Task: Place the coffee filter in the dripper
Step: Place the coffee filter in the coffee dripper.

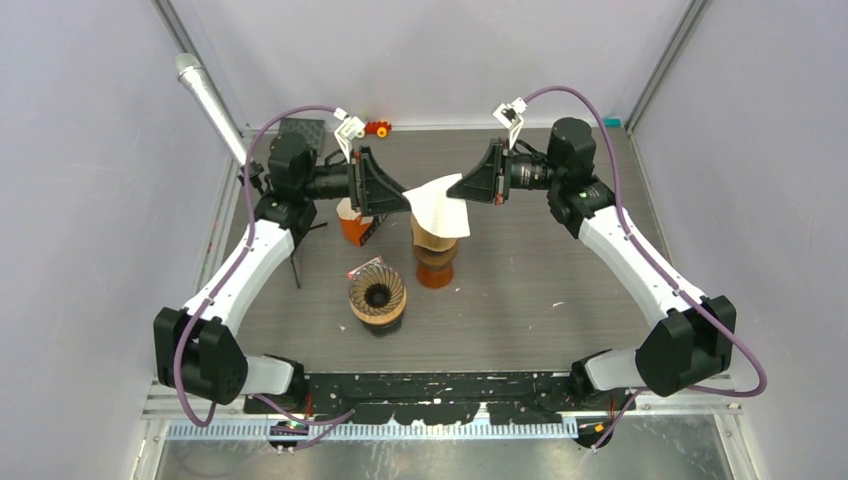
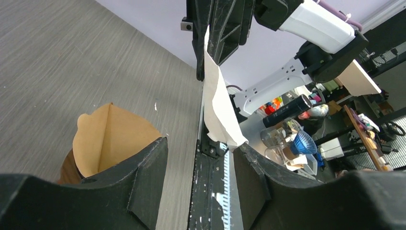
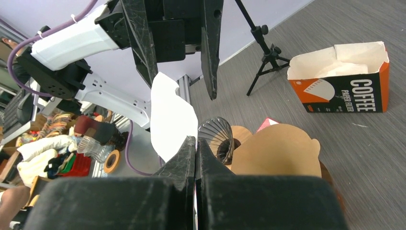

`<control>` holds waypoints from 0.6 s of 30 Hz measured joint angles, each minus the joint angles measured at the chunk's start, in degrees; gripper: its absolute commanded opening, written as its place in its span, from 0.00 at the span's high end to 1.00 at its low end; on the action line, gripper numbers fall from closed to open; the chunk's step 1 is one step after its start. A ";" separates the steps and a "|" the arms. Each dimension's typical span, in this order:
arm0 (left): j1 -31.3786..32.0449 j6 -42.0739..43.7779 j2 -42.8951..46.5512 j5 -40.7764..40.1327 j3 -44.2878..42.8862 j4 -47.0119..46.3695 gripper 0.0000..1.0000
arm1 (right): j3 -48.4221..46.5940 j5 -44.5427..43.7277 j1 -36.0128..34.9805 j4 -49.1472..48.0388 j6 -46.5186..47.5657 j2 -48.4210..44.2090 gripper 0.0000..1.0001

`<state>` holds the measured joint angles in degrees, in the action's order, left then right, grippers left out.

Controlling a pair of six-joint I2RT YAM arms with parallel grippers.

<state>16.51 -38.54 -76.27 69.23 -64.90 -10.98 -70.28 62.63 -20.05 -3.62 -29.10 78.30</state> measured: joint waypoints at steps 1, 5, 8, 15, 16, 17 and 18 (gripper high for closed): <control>0.04 -0.39 -0.15 0.00 0.00 -0.55 0.45 | 0.00 0.02 0.00 -0.66 -0.37 0.07 1.00; 0.39 -1.88 -1.22 -0.20 0.00 -2.19 0.45 | 0.09 -0.07 0.00 -2.27 -1.25 0.11 0.99; 0.72 -2.60 -1.79 -0.35 0.02 -2.56 0.47 | 0.26 -0.26 -0.02 -2.80 -1.36 0.11 0.99; 1.01 -6.78 -2.27 -0.61 0.57 -7.04 0.53 | 0.66 -1.33 -0.02 -1.29 0.76 0.13 0.99; 1.01 -7.43 -2.27 -0.61 0.59 -7.63 0.54 | 0.66 -1.53 -0.02 -0.68 1.36 0.13 0.99; 1.01 -7.80 -2.27 -0.61 0.63 -8.11 0.54 | 0.66 -1.88 -0.02 -0.11 2.10 0.13 0.99; 1.01 -8.11 -2.25 -0.61 0.66 -8.59 0.55 | 0.66 -2.19 -0.02 0.61 2.80 0.13 0.99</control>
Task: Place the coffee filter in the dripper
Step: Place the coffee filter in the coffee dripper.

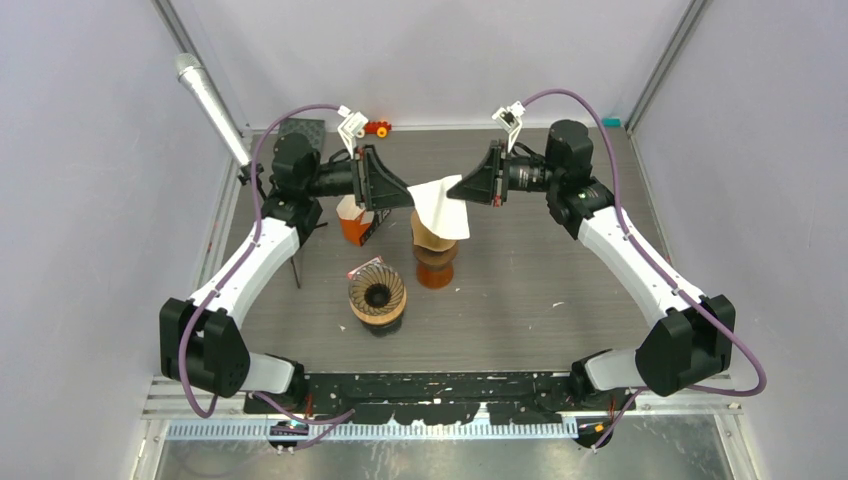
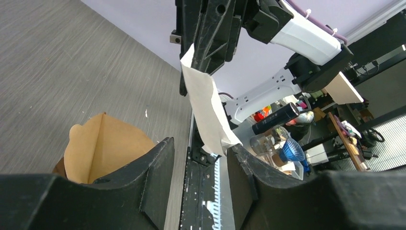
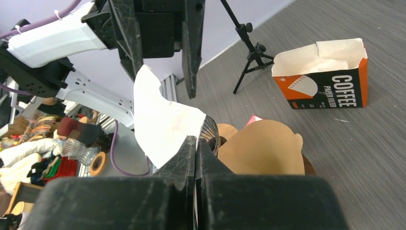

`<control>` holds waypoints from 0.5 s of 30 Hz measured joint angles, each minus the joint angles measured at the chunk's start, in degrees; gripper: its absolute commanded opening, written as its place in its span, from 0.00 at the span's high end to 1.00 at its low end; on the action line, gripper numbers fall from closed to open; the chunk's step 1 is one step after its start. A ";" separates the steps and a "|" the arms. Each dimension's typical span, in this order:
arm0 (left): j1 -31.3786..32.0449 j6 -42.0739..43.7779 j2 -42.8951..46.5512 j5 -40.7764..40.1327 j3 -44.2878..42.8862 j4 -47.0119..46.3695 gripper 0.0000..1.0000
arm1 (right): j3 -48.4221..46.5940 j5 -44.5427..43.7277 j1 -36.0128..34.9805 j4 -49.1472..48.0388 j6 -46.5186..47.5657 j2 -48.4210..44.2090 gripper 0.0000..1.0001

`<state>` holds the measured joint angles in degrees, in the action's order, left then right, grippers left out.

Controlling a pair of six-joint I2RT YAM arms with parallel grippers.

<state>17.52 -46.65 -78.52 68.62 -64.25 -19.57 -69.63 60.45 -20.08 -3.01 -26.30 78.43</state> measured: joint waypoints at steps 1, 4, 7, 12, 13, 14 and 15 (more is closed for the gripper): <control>0.00 -0.37 0.00 0.00 0.02 -0.44 0.55 | 0.00 -0.17 0.00 0.50 0.52 0.00 0.99; 0.00 -1.14 0.00 0.00 0.31 -1.42 0.56 | 0.00 -1.09 0.00 1.75 1.66 0.00 0.99; 0.00 -1.25 0.00 -0.04 0.74 -1.70 0.56 | 0.02 -1.95 0.00 2.01 2.29 0.00 0.99; 0.00 -0.90 0.00 -1.16 1.05 -1.49 0.56 | 1.40 -2.82 0.00 0.50 1.92 -0.02 0.99; 0.00 -0.76 0.00 -1.60 1.05 -1.33 0.56 | 1.88 -2.99 0.00 0.00 1.66 -0.02 0.99; 0.00 -0.66 0.00 -1.95 1.07 -1.18 0.57 | 2.34 -3.08 0.00 -0.35 1.40 -0.02 1.00; 0.00 -0.59 0.00 -2.38 1.18 -1.14 0.58 | 2.78 -3.21 0.00 -0.87 1.07 -0.02 0.99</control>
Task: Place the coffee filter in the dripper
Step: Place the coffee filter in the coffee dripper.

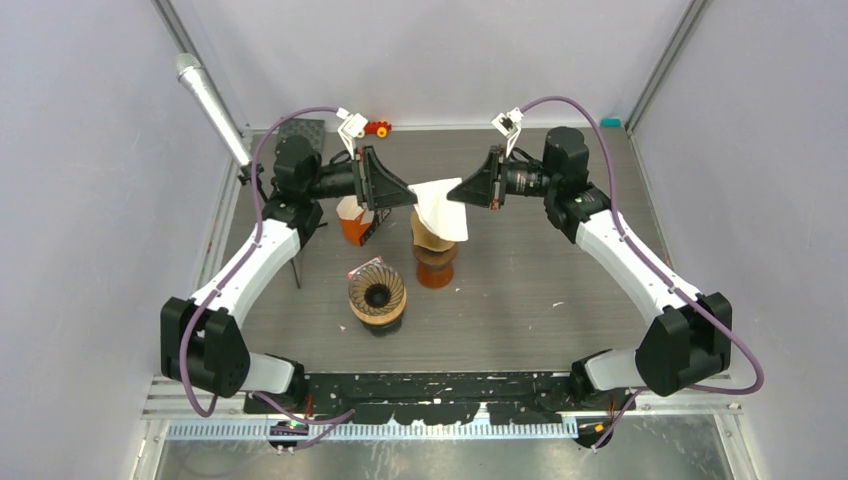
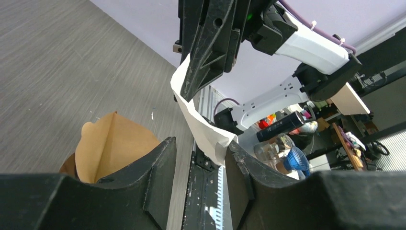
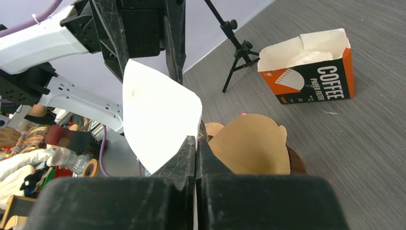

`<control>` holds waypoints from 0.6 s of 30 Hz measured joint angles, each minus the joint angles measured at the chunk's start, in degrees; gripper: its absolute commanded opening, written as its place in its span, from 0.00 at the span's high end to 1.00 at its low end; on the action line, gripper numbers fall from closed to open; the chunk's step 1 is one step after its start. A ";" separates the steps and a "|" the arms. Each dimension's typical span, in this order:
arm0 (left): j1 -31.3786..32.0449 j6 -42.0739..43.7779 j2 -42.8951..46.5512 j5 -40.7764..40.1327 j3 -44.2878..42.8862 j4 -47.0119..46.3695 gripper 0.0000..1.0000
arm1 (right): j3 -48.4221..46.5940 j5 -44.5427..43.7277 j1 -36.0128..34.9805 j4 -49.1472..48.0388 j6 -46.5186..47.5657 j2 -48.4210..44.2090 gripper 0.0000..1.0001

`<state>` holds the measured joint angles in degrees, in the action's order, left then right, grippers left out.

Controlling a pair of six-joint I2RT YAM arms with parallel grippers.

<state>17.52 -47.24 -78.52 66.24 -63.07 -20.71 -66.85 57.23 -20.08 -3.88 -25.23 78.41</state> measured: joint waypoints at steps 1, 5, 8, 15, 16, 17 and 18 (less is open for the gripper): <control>0.00 0.09 0.00 -0.50 0.13 0.09 0.60 | 0.33 -0.11 0.00 -0.37 -0.24 0.00 1.00; 0.00 0.31 0.00 -1.95 0.68 0.57 0.65 | 1.03 -0.37 0.00 -1.77 -0.90 0.00 1.00; 0.00 0.61 0.00 -2.58 0.74 0.83 0.69 | 1.18 -0.39 0.00 -2.67 -1.62 0.00 0.99; 0.00 1.81 0.00 -3.63 0.83 2.14 0.78 | 1.25 -0.39 0.00 -4.28 -2.56 0.00 0.99; 0.00 2.08 0.00 -3.67 0.92 2.19 0.80 | 1.27 -0.39 0.00 -4.46 -2.69 0.00 0.99; 0.00 2.40 0.00 -3.67 1.05 2.23 0.81 | 1.29 -0.39 0.00 -4.72 -2.78 0.00 1.00; 0.00 2.69 0.00 -3.67 1.16 2.38 0.84 | 1.31 -0.39 0.02 -4.81 -2.91 0.00 0.99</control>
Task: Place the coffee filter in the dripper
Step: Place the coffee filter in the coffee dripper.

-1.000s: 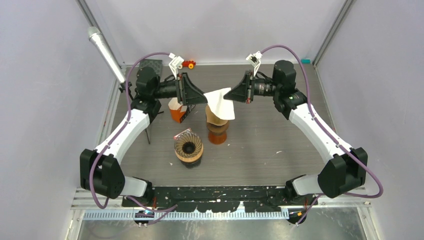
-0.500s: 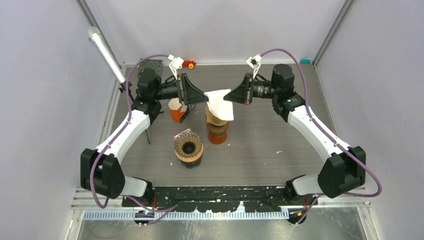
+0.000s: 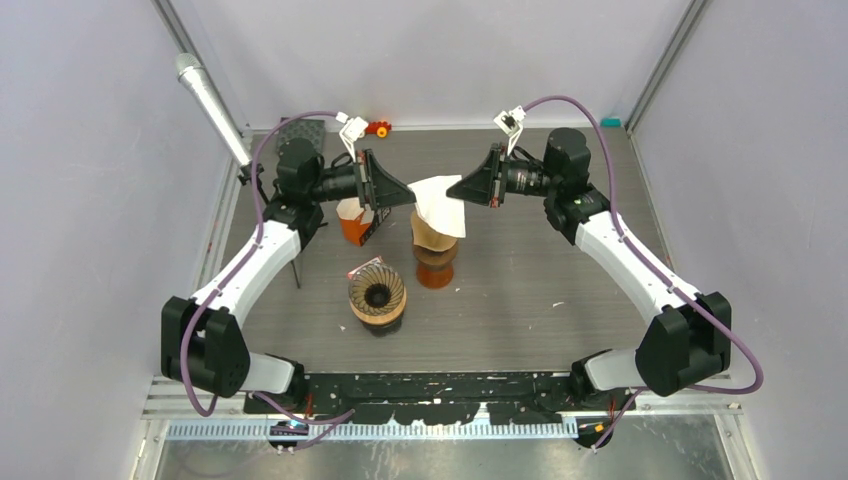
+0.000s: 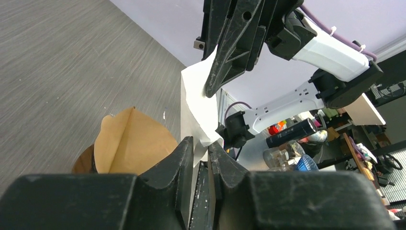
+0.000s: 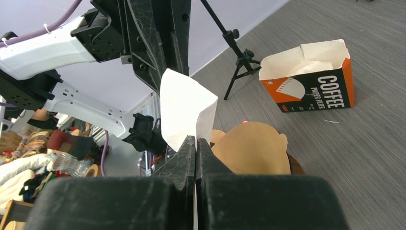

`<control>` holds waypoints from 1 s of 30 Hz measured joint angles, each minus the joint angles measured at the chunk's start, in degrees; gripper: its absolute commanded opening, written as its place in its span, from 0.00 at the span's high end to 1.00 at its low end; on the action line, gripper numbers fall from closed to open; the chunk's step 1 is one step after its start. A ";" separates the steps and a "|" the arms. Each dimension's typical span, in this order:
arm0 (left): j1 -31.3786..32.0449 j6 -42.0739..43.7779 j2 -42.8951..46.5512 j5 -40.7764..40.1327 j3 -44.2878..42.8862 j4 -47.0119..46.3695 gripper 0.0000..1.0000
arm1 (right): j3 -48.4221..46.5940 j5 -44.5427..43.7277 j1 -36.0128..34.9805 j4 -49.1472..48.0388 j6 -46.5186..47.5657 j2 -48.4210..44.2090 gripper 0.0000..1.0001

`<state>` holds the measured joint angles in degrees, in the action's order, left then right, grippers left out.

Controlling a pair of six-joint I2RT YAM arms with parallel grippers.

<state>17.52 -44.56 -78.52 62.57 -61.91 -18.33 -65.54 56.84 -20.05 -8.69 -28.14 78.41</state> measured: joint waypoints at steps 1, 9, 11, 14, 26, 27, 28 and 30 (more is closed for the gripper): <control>0.00 0.33 0.02 -0.02 0.13 0.22 0.86 | 0.09 0.00 0.00 -0.17 -0.07 0.00 0.99; -0.02 3.02 1.77 -0.44 1.03 2.32 0.98 | 0.52 0.00 0.04 -0.44 -0.59 0.00 0.99; -0.02 3.15 2.19 -0.55 1.03 2.36 1.00 | 0.52 0.00 0.04 -0.81 -0.81 0.00 0.99; -0.02 3.23 2.38 -0.76 1.03 2.45 1.00 | 0.52 0.02 0.04 -1.20 -1.07 0.00 0.94; -0.02 4.92 3.58 -4.96 -0.50 10.75 1.00 | -2.03 -3.50 0.09 8.96 5.38 0.00 0.31; -0.02 5.53 3.74 -5.86 -1.33 12.98 1.00 | -3.21 -4.46 0.11 11.41 6.99 0.00 0.29; -0.02 6.05 3.91 -6.51 -2.03 14.67 1.00 | -4.28 -5.31 0.15 13.51 8.52 -0.02 0.27; -0.02 6.36 4.28 -7.82 -3.37 18.10 1.00 | -6.82 -7.37 0.20 18.05 12.35 -0.20 0.27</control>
<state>17.50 -38.20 -74.24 54.74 -65.28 -0.23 -72.36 49.47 -19.86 9.37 -15.79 78.22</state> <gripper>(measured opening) 0.009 0.717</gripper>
